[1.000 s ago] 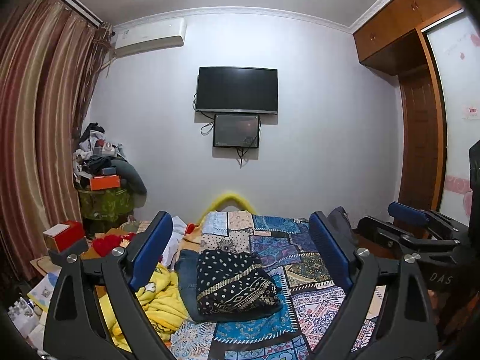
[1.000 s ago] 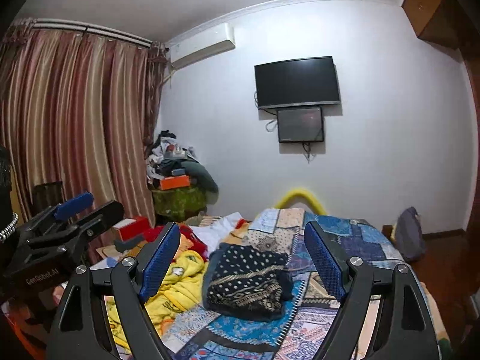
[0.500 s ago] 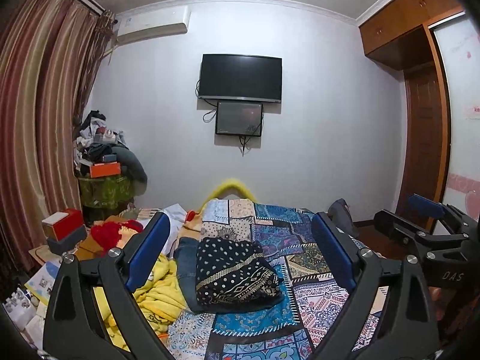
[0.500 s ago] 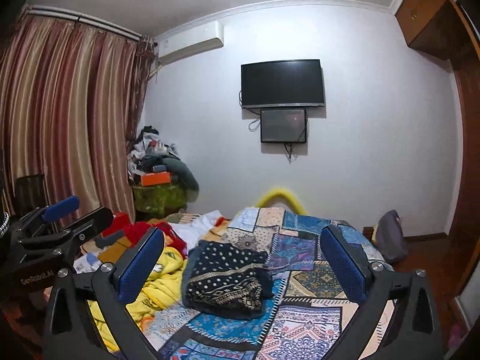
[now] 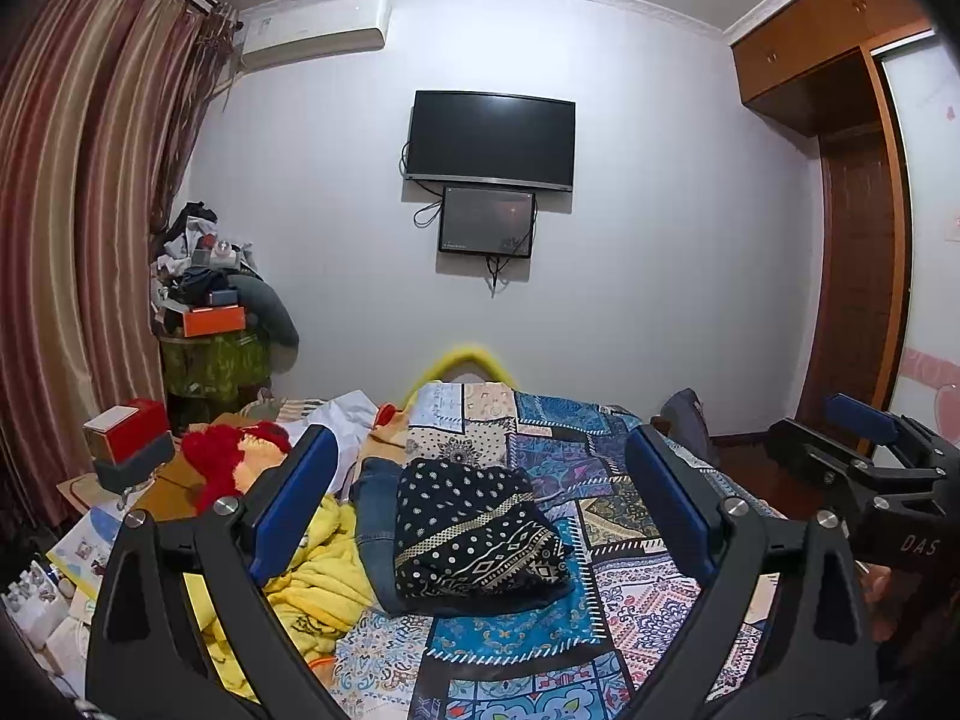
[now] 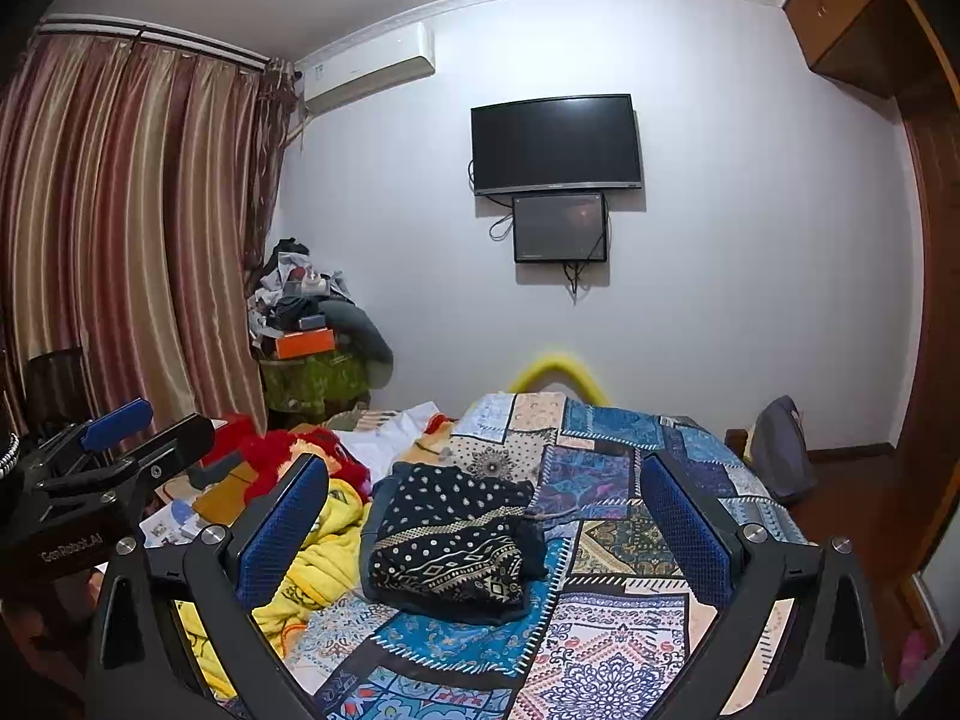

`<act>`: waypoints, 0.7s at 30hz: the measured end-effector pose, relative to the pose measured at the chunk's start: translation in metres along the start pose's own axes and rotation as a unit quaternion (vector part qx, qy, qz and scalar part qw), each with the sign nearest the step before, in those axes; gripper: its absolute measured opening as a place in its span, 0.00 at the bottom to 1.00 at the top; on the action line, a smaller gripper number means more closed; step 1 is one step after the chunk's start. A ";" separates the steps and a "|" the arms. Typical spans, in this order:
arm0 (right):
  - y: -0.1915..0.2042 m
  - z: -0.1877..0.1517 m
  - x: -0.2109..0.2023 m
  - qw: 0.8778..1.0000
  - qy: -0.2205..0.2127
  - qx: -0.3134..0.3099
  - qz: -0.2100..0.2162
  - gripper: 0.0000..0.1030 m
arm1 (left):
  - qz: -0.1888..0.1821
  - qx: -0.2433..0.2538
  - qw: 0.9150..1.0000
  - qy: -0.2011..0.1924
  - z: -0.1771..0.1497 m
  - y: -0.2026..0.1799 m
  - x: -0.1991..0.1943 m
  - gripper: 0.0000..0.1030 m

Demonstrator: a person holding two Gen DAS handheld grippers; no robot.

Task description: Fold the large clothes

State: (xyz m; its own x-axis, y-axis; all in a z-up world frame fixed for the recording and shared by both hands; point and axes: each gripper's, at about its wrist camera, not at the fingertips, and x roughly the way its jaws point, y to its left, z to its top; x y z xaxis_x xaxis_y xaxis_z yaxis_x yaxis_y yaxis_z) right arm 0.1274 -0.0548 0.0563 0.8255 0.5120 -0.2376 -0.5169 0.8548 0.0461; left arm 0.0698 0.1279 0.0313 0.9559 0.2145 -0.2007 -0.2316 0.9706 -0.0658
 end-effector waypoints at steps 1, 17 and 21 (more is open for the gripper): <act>0.000 0.001 0.000 1.000 0.000 -0.002 0.000 1.00 | -0.002 -0.001 1.000 0.000 0.000 0.001 0.000 0.94; 0.003 -0.003 0.000 1.000 0.000 -0.006 0.004 1.00 | -0.007 -0.006 1.000 0.004 0.000 0.004 0.002 0.95; 0.002 -0.003 0.001 1.000 0.003 -0.006 0.001 1.00 | -0.008 -0.004 1.000 0.003 0.001 0.003 0.002 0.95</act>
State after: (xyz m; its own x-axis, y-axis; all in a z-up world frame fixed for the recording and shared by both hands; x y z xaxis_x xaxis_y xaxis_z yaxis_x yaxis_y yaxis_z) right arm 0.1267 -0.0530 0.0537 0.8233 0.5125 -0.2439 -0.5205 0.8531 0.0355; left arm 0.0707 0.1317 0.0313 0.9586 0.1980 -0.2046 -0.2172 0.9731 -0.0761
